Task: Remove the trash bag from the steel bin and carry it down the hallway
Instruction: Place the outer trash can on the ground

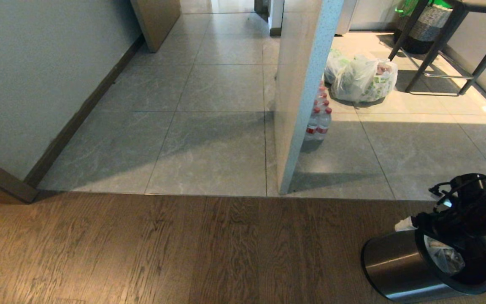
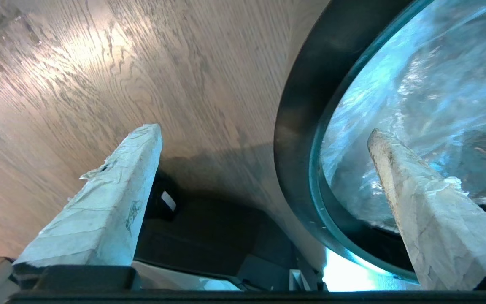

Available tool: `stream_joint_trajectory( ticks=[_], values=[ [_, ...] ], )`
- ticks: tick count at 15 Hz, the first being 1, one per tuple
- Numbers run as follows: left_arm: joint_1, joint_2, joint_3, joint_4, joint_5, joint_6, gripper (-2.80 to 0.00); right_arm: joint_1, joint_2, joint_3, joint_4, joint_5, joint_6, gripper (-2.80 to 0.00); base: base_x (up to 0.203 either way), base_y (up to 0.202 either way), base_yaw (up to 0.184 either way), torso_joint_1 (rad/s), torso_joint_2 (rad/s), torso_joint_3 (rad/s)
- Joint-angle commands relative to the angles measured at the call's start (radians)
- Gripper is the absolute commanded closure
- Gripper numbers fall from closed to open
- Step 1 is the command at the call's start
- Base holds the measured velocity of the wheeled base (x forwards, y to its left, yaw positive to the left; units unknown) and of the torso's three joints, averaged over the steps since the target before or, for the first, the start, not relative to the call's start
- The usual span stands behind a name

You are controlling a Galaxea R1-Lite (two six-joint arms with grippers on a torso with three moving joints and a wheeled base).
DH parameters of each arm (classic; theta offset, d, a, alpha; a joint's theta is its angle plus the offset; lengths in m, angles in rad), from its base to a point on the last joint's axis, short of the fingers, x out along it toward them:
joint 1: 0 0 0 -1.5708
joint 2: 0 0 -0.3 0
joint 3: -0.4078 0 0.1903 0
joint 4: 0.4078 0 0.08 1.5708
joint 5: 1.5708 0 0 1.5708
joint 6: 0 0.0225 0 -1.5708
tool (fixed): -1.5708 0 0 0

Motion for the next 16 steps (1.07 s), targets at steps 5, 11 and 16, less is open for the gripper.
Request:
stream_joint_trajectory(
  ticks=[5, 11, 16],
  values=[
    [0.0, 0.0, 0.002, -0.001, 0.0, 0.0, 0.0, 0.028, 0.033, 0.013, -0.006, 0.003, -0.01, -2.8, 0.0, 0.0, 0.0, 0.0, 0.0, 0.0],
    [0.0, 0.0, 0.003, -0.001, 0.001, 0.0, 0.0, 0.038, 0.075, 0.027, -0.075, -0.016, -0.024, -2.8, 0.0, 0.0, 0.0, 0.0, 0.0, 0.0],
    [0.0, 0.0, 0.003, -0.001, 0.001, 0.0, 0.0, 0.038, 0.117, 0.034, -0.121, -0.066, -0.055, -2.8, 0.0, 0.0, 0.0, 0.0, 0.0, 0.0]
  ],
)
